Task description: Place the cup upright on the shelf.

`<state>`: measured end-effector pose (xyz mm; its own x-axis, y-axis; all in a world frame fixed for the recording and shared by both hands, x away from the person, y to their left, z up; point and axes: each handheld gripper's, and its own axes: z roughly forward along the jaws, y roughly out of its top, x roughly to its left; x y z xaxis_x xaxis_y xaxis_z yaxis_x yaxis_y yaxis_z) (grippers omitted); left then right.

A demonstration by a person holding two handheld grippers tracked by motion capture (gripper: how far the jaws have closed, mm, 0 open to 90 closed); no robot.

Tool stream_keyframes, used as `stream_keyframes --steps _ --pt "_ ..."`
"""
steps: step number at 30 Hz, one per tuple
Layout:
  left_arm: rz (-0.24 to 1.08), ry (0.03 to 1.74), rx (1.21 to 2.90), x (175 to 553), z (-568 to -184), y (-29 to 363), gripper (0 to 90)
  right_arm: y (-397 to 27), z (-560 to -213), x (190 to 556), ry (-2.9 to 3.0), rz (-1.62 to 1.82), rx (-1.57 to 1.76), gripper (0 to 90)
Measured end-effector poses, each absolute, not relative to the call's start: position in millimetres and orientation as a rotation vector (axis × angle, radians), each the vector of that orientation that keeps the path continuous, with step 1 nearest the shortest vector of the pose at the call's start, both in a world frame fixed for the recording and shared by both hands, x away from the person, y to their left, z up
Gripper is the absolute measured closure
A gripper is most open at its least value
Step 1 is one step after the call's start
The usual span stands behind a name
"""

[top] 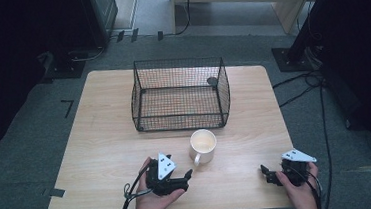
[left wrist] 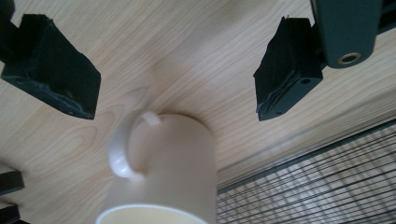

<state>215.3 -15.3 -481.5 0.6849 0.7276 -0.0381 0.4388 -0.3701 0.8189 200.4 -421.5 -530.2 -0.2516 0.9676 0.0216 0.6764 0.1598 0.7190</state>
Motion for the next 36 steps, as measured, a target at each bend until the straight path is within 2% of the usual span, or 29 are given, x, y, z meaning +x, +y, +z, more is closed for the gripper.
stream_keyframes --steps 4,5,9,11,13,14,16,19,22,28,31,32,33,36 --pt "0.402 0.881 2.024 216.9 -484.2 -25.6 16.9 -421.5 -530.2 200.5 1.995 0.866 1.557 0.0" --pt "0.406 0.878 2.023 216.9 -484.1 -27.6 22.9 -421.5 -530.2 200.4 1.995 0.866 1.557 0.0" --pt "0.446 0.852 1.997 217.1 -483.2 -36.8 28.4 -421.5 -530.2 200.4 1.995 0.866 1.557 0.0" --pt "0.441 0.839 1.989 217.3 -482.6 -39.2 38.1 -421.5 -530.2 200.4 1.995 0.867 1.557 0.0" --pt "0.444 0.822 1.996 217.7 -482.6 -42.7 40.3 -421.5 -530.2 200.4 1.995 0.866 1.557 0.0" --pt "0.452 0.816 2.008 218.1 -483.0 -44.8 46.1 -421.5 -530.2 200.4 1.995 0.867 1.557 0.0" --pt "0.466 0.811 2.026 219.5 -483.8 -46.5 50.9 -421.5 -530.2 200.4 1.995 0.867 1.557 0.0" --pt "0.465 0.822 2.016 222.3 -483.1 -41.0 54.7 -421.5 -530.3 200.4 1.995 0.867 1.557 0.0" --pt "0.469 0.836 2.000 225.9 -482.0 -32.8 66.4 -421.5 -530.2 200.4 1.995 0.866 1.558 0.0" --pt "0.432 0.815 2.033 235.3 -484.9 -30.0 67.5 -421.4 -530.3 200.4 1.994 0.868 1.558 0.0" --pt "0.427 0.810 2.042 237.4 -486.2 -32.8 71.6 -421.4 -530.3 200.5 1.994 0.868 1.557 0.0" --pt "0.416 0.798 2.041 237.7 -486.2 -32.8 77.6 -421.4 -530.3 200.4 1.994 0.868 1.558 0.0" --pt "0.390 0.794 2.024 238.4 -485.5 -32.2 79.3 -421.4 -530.3 200.5 1.994 0.868 1.557 0.0" --pt "0.367 0.796 2.023 240.1 -485.1 -31.3 80.1 -421.5 -530.3 200.5 1.994 0.868 1.557 0.0"
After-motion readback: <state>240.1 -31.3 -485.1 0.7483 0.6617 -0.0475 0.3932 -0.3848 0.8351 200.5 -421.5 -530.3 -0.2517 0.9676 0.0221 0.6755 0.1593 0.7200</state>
